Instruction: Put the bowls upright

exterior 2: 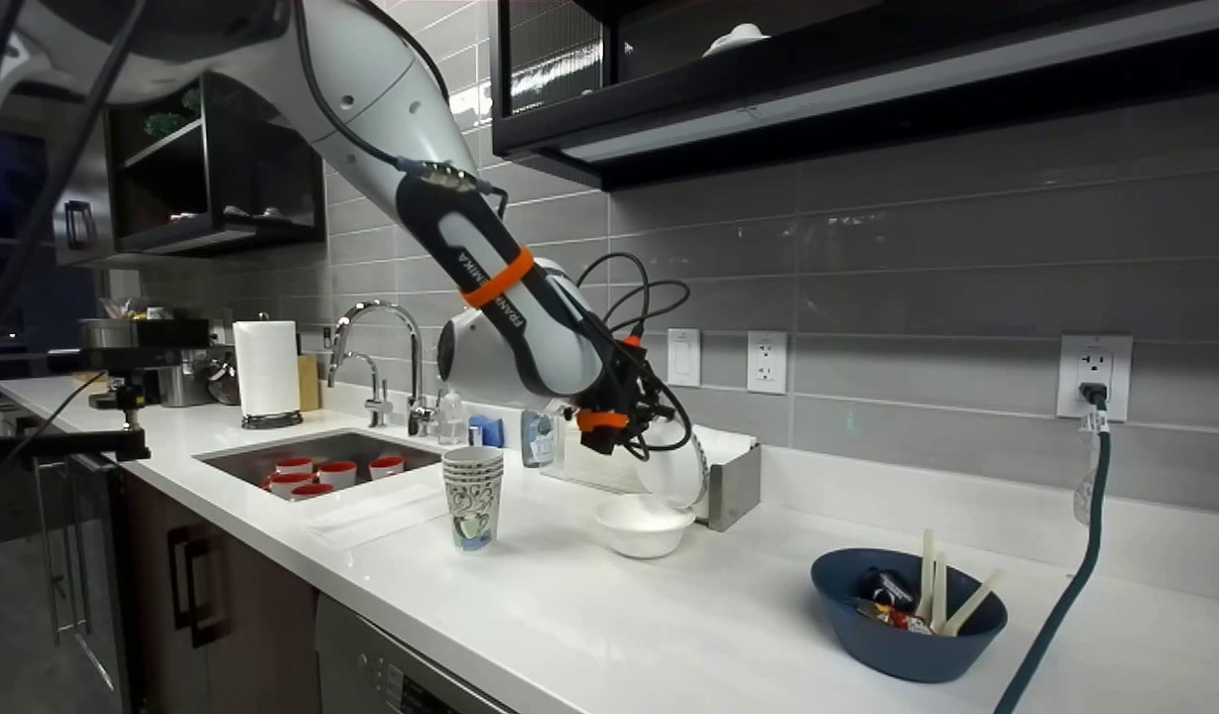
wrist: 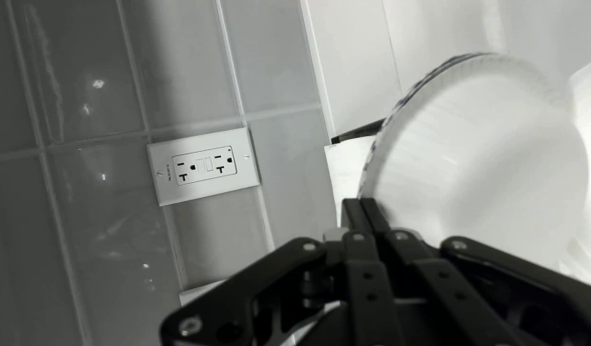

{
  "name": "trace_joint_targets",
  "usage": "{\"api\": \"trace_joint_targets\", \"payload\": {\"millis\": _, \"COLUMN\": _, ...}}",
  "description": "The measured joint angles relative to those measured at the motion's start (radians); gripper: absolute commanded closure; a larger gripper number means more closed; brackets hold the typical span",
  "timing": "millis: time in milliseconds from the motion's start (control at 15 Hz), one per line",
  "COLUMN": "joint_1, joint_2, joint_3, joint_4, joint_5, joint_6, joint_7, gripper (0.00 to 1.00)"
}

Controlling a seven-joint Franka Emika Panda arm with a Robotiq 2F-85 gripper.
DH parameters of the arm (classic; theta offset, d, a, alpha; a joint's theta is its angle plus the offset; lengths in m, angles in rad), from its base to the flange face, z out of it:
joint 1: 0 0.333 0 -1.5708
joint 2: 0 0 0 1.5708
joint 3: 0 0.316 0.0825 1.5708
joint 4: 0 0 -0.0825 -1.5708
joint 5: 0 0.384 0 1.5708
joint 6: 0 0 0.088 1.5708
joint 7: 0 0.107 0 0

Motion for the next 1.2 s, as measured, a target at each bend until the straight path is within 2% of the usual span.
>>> {"api": "trace_joint_targets", "payload": {"millis": 133, "joint_1": -0.005, "joint_2": 0.001, "joint_3": -0.006, "joint_4": 0.000, "joint_5": 0.001, "joint_6": 0.098, "joint_7": -0.023, "gripper": 0.54}}
{"api": "trace_joint_targets", "payload": {"millis": 333, "joint_1": -0.027, "joint_2": -0.007, "joint_3": -0.029, "joint_4": 0.009, "joint_5": 0.012, "joint_6": 0.333, "joint_7": -0.067, "gripper": 0.31}}
{"api": "trace_joint_targets", "payload": {"millis": 600, "joint_1": -0.041, "joint_2": -0.041, "joint_3": -0.103, "joint_4": 0.042, "joint_5": 0.045, "joint_6": 0.653, "joint_7": -0.141, "gripper": 0.05}}
{"api": "trace_joint_targets", "payload": {"millis": 733, "joint_1": -0.042, "joint_2": -0.069, "joint_3": -0.155, "joint_4": 0.064, "joint_5": 0.116, "joint_6": 0.794, "joint_7": -0.216, "gripper": 0.00}}
{"api": "trace_joint_targets", "payload": {"millis": 933, "joint_1": -0.059, "joint_2": -0.106, "joint_3": -0.182, "joint_4": 0.125, "joint_5": 0.141, "joint_6": 0.966, "joint_7": -0.208, "gripper": 0.00}}
{"api": "trace_joint_targets", "payload": {"millis": 1200, "joint_1": -0.109, "joint_2": -0.141, "joint_3": -0.185, "joint_4": 0.191, "joint_5": 0.344, "joint_6": 1.209, "joint_7": -0.277, "gripper": 0.00}}
